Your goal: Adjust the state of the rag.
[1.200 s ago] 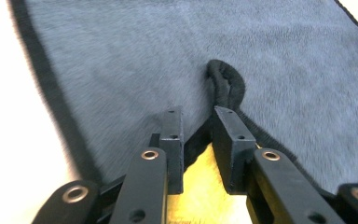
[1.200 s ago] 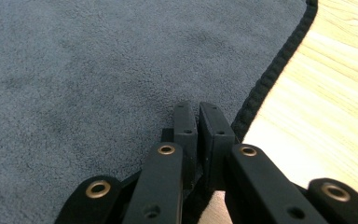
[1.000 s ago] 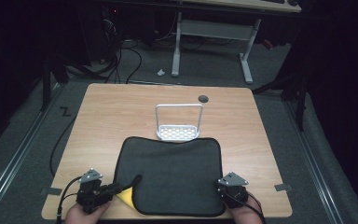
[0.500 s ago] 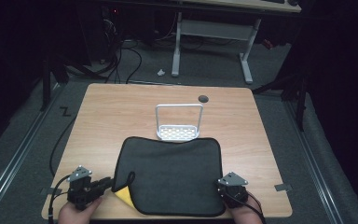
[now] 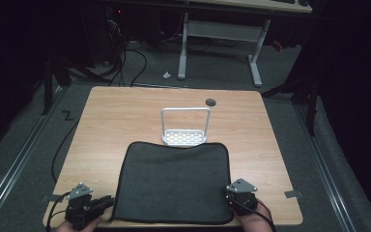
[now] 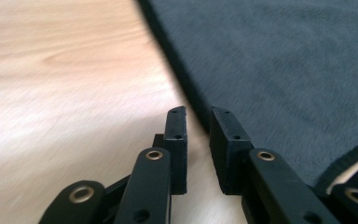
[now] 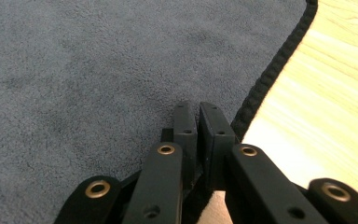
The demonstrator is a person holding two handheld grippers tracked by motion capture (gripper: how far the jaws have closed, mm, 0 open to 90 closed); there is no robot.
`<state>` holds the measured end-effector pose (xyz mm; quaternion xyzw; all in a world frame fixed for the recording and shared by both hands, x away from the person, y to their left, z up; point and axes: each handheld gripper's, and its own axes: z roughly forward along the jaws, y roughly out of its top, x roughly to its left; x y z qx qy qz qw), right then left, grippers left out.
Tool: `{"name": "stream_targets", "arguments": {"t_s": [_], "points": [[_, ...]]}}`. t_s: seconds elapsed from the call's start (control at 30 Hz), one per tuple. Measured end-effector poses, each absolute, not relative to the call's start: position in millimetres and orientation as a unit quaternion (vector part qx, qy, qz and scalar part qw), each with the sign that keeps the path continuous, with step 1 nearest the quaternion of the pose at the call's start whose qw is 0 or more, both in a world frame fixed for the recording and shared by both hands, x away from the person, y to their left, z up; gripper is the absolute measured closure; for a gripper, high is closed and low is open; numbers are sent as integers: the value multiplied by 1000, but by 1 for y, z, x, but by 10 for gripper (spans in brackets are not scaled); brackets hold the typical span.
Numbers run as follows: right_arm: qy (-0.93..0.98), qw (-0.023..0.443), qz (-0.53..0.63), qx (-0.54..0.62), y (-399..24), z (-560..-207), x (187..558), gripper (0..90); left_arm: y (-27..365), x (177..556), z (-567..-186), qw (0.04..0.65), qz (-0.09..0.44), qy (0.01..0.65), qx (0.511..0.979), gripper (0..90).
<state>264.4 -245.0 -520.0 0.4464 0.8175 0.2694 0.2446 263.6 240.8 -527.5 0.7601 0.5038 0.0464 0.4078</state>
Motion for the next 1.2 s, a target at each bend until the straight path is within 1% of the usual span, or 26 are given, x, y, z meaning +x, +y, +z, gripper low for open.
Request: {"name": "stream_targets", "arguments": {"t_s": [0.07,0.13,0.23,0.33,0.4,0.47,0.53,0.63,0.73,0.87,0.97,1.1,1.2], "points": [[817,242,268,450,-246,-519,263,843,245,267,-525,418,45,509,751,760],[811,249,273,453,-248,-516,262,829,239,278,-522,424,45,502,753,750],[797,257,295,460,-249,-510,269,804,214,301,-520,418,49,479,770,730],[793,246,297,471,-246,-511,289,796,191,324,-523,409,50,464,784,718],[797,234,290,475,-244,-515,297,794,181,332,-527,402,43,459,791,724],[806,237,275,467,-245,-520,297,795,174,331,-527,404,37,458,791,737],[801,240,271,477,-255,-519,295,799,163,325,-527,405,24,445,798,738],[786,257,258,499,-280,-519,290,804,140,311,-527,408,11,411,815,737],[766,262,255,529,-303,-519,289,806,124,306,-528,416,3,395,819,721],[754,268,267,537,-309,-518,287,794,128,314,-526,417,17,404,814,675],[747,276,290,530,-304,-513,283,749,142,331,-522,428,47,426,796,645],[752,267,298,523,-296,-514,284,691,149,356,-521,417,91,442,789,615],[756,266,295,520,-293,-517,286,676,149,373,-521,413,101,449,786,586]]}}
